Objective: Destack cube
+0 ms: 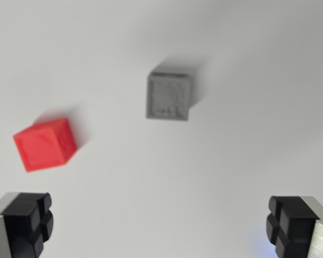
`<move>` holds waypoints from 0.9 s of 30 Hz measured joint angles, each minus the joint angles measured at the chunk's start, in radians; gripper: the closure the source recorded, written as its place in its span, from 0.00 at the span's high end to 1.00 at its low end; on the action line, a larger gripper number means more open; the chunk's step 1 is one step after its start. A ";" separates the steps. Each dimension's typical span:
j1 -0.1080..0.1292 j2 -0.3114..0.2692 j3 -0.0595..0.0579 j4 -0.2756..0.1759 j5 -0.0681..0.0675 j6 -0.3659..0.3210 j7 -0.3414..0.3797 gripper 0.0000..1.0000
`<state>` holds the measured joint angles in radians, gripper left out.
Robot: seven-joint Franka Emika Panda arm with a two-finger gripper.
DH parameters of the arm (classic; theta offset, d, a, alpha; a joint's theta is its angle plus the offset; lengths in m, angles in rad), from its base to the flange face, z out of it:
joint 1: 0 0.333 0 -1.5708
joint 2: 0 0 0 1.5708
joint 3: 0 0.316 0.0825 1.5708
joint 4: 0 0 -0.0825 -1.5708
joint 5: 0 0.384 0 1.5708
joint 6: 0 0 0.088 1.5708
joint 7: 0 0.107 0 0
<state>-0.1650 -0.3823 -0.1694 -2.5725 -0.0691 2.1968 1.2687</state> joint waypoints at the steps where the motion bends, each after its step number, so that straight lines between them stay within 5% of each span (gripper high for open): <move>1: 0.000 -0.004 0.000 0.004 0.000 -0.007 0.000 1.00; 27: 0.000 -0.026 0.004 0.034 0.000 -0.061 0.001 1.00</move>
<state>-0.1650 -0.4084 -0.1657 -2.5390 -0.0694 2.1358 1.2702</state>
